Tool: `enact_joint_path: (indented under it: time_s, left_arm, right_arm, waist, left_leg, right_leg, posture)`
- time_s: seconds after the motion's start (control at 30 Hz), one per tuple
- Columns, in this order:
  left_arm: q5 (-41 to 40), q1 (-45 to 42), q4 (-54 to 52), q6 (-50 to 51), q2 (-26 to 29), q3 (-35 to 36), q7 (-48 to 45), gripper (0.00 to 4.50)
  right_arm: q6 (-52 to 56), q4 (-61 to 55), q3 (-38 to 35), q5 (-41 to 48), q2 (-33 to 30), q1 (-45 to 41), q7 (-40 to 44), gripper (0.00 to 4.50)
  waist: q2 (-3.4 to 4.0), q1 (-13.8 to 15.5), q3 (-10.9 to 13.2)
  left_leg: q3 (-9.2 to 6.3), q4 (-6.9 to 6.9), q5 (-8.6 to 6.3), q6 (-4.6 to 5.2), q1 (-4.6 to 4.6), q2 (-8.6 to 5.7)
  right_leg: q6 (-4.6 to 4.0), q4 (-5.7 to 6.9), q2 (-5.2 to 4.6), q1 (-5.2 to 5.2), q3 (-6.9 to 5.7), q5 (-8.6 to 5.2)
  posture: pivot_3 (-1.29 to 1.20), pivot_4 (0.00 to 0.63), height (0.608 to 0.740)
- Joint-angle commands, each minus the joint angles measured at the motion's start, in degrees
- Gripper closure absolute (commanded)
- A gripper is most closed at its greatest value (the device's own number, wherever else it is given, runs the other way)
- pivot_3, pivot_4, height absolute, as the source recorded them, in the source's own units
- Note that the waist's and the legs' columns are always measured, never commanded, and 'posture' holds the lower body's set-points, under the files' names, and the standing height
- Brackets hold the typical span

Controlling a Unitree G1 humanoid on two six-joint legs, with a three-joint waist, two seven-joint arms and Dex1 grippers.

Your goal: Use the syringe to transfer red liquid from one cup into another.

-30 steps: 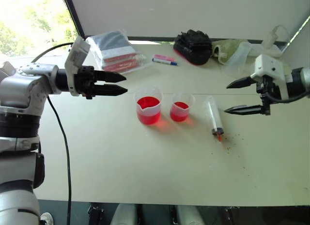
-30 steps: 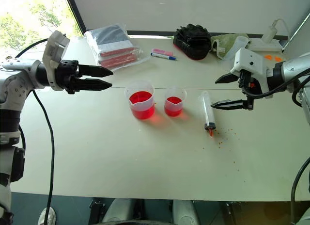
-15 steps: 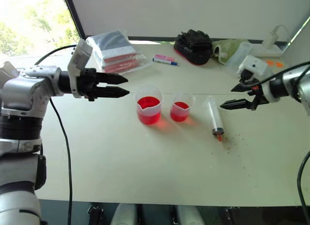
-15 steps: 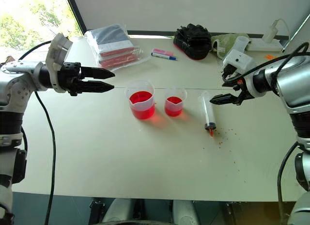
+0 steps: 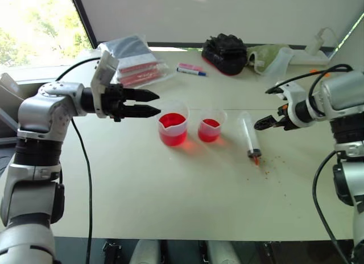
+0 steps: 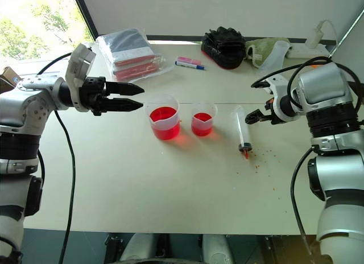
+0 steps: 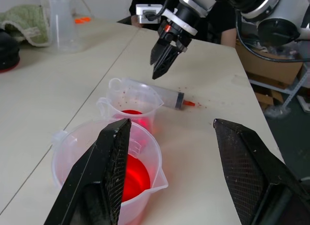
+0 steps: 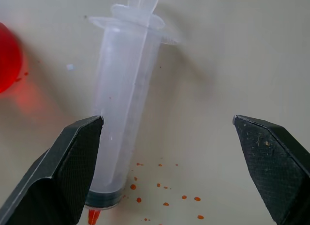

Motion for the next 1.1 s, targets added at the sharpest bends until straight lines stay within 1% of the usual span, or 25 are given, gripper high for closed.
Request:
enact_joint_path:
  time_s: [0.03,0.17,0.67,0.97,1.0,1.03,1.1]
  left_arm:
    - [-1.58,0.76,-3.5,0.92,1.38,3.1,1.44,1.67]
    - [-2.38,1.96,-5.26,1.78,1.94,4.13,2.76,1.67]
    - [-3.72,4.28,-9.16,3.5,2.92,5.84,6.64,1.67]
    - [-4.47,5.18,-10.58,4.26,3.89,6.14,7.8,1.67]
    - [-4.53,5.28,-10.66,4.24,4.01,6.19,7.88,1.67]
    - [-4.59,5.35,-10.69,4.22,4.11,6.24,7.94,1.67]
    - [-4.71,5.43,-10.81,4.2,4.18,6.27,8.17,1.67]
  right_arm:
    - [0.38,3.19,-1.47,1.33,1.7,-3.44,-2.77,0.01]
    - [0.38,4.98,-1.28,1.73,3.59,-4.75,-4.96,0.01]
    - [-2.86,11.43,-2.15,0.28,10.4,-4.55,-10.21,0.01]
    - [-5.93,15.41,-1.19,-0.66,12.48,-5.37,-10.21,0.01]
    - [-6.03,15.51,-1.16,-0.74,12.53,-5.3,-10.14,0.53]
    - [-6.1,15.59,-1.12,-0.79,12.6,-5.24,-10.1,0.81]
    - [-6.01,15.35,-0.77,-0.71,12.61,-5.03,-9.68,1.84]
  waist:
    - [0.0,-0.09,0.0]
    - [0.0,-0.45,0.0]
    - [0.0,-1.25,0.0]
    - [-0.02,-1.23,-0.01]
    - [-0.02,-1.24,-0.01]
    - [-0.02,-1.25,-0.01]
    - [-0.02,-1.26,-0.01]
  left_leg:
    - [0.01,0.0,0.0,0.0,0.0,0.0]
    - [0.02,0.0,0.0,0.0,-0.01,0.0]
    - [0.02,-0.01,0.01,-0.01,0.0,0.03]
    - [0.01,0.02,0.01,-0.02,0.01,0.03]
    - [0.01,0.01,0.01,-0.02,0.02,0.03]
    - [0.01,0.02,0.01,-0.02,0.02,0.03]
    - [0.01,0.01,0.01,-0.02,0.02,0.03]
  right_leg:
    - [0.0,0.02,0.0,0.0,0.01,0.0]
    - [0.0,0.03,0.0,-0.01,0.02,0.0]
    - [0.0,0.04,0.03,-0.01,0.01,0.0]
    - [0.0,0.03,0.02,0.03,0.0,0.0]
    - [0.0,0.04,0.02,0.03,0.01,0.0]
    - [0.0,0.03,0.03,0.03,0.01,0.0]
    - [0.0,0.03,0.03,0.03,0.01,0.0]
  posture:
    - [0.0,0.15,0.711]
    - [0.0,0.15,0.711]
    - [0.0,0.15,0.711]
    - [0.0,0.15,0.711]
    - [0.0,0.15,0.711]
    - [0.0,0.15,0.711]
    - [0.0,0.15,0.711]
